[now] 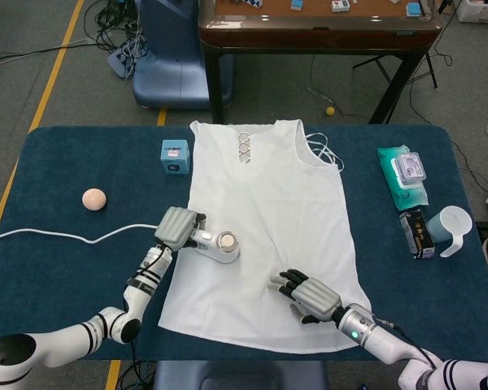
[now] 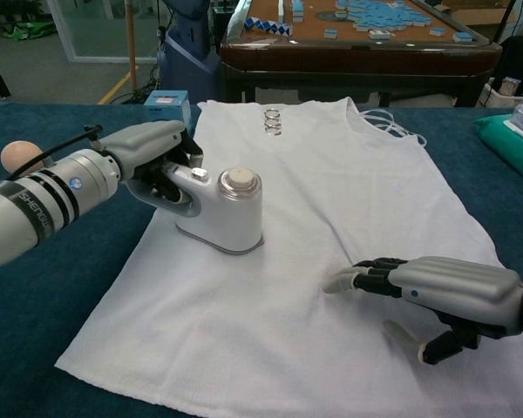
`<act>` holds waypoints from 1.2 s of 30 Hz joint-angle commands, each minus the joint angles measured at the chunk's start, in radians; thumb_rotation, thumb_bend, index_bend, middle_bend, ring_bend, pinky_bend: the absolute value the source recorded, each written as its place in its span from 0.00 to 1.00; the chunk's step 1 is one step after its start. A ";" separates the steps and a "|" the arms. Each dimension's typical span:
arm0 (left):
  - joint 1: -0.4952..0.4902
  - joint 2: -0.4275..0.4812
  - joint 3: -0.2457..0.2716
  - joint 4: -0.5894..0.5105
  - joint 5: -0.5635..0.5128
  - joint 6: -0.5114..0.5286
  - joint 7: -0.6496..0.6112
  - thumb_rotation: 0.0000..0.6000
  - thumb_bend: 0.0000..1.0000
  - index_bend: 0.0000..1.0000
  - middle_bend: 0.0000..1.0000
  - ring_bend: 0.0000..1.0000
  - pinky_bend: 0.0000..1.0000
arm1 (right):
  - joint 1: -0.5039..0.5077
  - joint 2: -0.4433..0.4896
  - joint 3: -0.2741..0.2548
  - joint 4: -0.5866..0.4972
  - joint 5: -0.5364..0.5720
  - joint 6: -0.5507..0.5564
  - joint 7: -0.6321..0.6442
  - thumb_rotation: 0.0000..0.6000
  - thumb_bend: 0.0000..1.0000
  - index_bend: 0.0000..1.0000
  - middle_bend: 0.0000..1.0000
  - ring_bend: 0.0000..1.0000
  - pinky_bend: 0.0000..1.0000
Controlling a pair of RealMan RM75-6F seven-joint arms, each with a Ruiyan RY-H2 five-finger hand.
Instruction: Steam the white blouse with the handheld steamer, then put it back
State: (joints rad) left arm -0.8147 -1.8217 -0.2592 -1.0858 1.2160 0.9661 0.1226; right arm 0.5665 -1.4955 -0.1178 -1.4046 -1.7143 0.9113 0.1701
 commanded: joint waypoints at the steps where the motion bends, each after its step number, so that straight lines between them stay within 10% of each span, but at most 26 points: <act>1: -0.004 -0.011 0.005 0.026 0.000 -0.007 -0.004 1.00 0.29 0.78 0.81 0.70 0.76 | 0.002 0.001 -0.004 -0.001 0.003 0.002 -0.001 0.99 0.70 0.00 0.08 0.00 0.03; 36: -0.088 -0.135 -0.027 0.138 -0.015 -0.042 0.032 1.00 0.29 0.78 0.81 0.69 0.76 | 0.010 0.012 -0.038 -0.029 0.026 0.032 -0.021 0.99 0.70 0.00 0.08 0.00 0.03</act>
State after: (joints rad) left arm -0.8999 -1.9544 -0.2844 -0.9588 1.2003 0.9235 0.1568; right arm 0.5768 -1.4832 -0.1555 -1.4333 -1.6885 0.9432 0.1492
